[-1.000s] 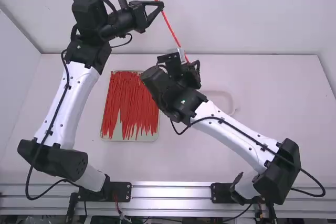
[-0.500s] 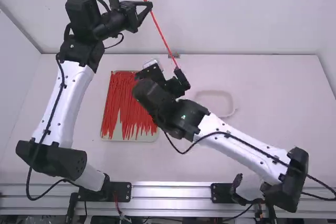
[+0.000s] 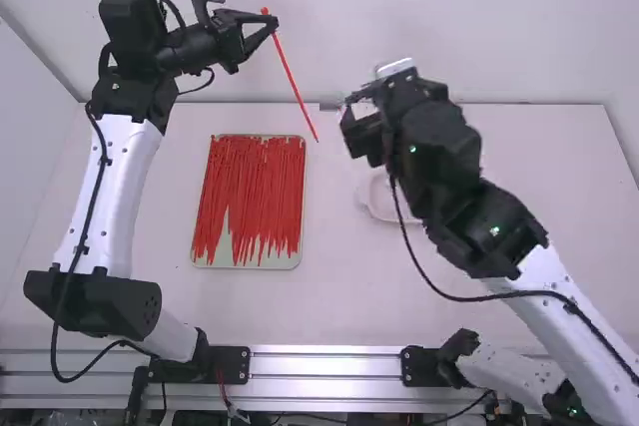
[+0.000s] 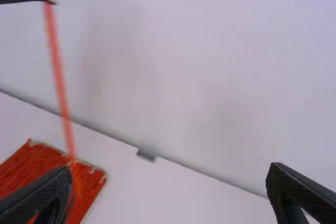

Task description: Fasten the cable tie

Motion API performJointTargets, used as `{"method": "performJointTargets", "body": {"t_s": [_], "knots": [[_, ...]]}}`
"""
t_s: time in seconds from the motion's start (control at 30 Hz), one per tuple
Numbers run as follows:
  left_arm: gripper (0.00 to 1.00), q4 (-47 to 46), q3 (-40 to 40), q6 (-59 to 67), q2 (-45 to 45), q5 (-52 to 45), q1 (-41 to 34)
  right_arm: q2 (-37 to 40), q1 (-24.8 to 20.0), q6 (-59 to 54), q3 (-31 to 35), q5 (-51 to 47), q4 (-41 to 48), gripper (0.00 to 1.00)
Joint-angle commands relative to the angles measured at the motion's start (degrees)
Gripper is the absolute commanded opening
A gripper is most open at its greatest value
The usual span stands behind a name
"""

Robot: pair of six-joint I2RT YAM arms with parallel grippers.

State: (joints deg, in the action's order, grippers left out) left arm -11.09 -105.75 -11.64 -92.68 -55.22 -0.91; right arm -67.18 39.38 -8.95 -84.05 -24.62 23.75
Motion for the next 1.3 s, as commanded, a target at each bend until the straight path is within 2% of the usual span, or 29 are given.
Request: {"method": "performJointTargets", "body": {"t_s": [0.0, 0.2, 0.27, 0.3, 0.43, 0.63, 0.97, 1.17, 1.23, 1.27], "knots": [[0.02, 0.17, -0.68, 3.41, -0.13, -5.55, -0.11, 0.09, -7.10, 0.42, -1.11, 17.20, -0.55, 0.98], [0.02, 0.17, -0.68, 3.63, -0.11, -10.05, -0.17, -2.86, -22.10, 7.06, -1.05, 44.83, -3.58, 0.98], [0.02, 0.15, -0.68, 3.61, -0.11, -11.30, -0.17, -4.42, -25.07, 5.84, -1.05, 53.99, -4.20, 0.98], [0.02, 0.17, -0.68, 3.63, -0.13, -13.07, -0.17, -5.95, -26.93, 2.80, -1.05, 62.93, -4.52, 0.98], [0.02, -1.22, -0.68, 5.70, -0.13, -17.29, -0.15, -11.02, -29.68, -1.40, -1.07, 80.46, -6.10, 0.98], [0.02, -5.01, -0.68, 7.21, -0.13, -17.44, -0.42, -16.06, -29.07, -1.44, -1.05, 87.84, -6.71, 0.98], [0.02, -5.46, -0.68, 8.46, -0.11, -22.34, -4.31, -19.56, -21.03, -5.53, -1.07, 89.59, -7.04, 1.00], [0.02, -5.38, -0.68, 8.46, -0.11, -24.94, -4.68, -19.30, -18.53, -6.49, -1.07, 89.55, -7.15, 0.73], [0.02, -5.40, -0.68, 8.48, -0.11, -24.96, -4.68, -19.30, -18.25, -6.54, -1.07, 89.50, -7.08, 0.60], [0.02, -5.40, -0.68, 8.46, -0.11, -24.96, -4.68, -19.30, -18.43, -6.25, -1.07, 89.57, -7.10, 0.48]]}}
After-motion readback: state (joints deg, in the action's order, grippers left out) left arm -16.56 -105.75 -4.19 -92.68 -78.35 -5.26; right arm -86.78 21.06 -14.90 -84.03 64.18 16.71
